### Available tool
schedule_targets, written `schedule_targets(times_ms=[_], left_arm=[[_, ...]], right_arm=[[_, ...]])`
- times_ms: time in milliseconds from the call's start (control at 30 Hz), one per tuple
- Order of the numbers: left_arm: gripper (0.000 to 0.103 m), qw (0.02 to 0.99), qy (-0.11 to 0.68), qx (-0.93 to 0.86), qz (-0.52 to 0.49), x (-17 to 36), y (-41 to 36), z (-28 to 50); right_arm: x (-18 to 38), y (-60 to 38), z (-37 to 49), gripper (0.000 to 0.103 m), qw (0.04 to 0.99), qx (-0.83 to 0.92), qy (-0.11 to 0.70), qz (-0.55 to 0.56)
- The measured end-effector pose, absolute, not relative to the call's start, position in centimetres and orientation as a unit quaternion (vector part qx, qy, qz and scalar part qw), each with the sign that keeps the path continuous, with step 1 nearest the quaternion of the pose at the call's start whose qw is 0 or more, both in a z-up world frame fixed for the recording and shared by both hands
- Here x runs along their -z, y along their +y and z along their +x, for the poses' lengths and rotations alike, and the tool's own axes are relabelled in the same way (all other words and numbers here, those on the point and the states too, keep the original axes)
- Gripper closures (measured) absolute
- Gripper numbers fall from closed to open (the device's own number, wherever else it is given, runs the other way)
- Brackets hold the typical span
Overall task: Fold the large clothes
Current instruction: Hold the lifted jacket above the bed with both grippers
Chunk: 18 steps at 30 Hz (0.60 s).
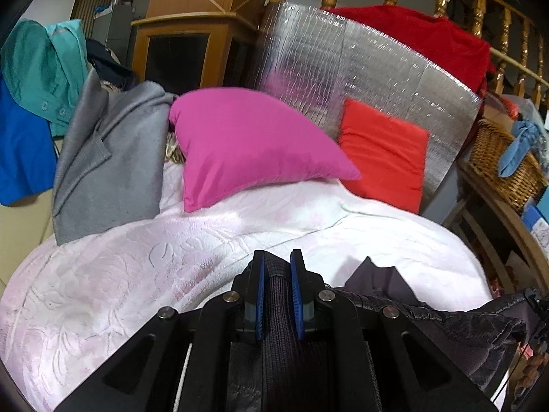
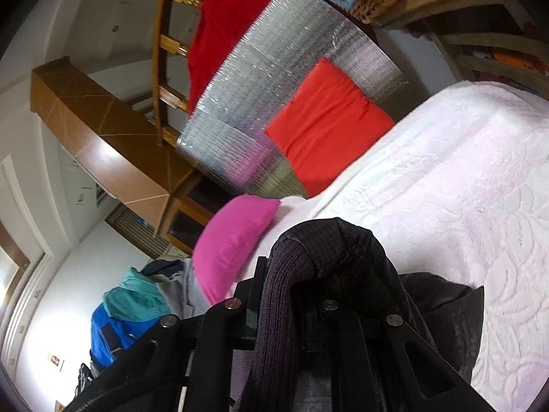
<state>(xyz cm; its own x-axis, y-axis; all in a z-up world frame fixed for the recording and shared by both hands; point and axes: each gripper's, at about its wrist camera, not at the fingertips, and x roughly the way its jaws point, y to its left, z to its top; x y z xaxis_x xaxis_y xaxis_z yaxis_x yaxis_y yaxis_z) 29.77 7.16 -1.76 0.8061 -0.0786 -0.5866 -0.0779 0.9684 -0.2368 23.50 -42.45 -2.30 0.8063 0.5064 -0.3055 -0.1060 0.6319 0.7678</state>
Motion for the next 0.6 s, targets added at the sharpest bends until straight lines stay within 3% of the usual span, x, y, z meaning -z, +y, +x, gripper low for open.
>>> schedule_targets(times_ms=[600], left_arm=[[0.088,0.912,0.400,-0.020,-0.093,10.4,5.8,37.8]], right_arm=[[10.0,-43.8,31.2,0.089,0.843,-0.112,0.339,0.403]])
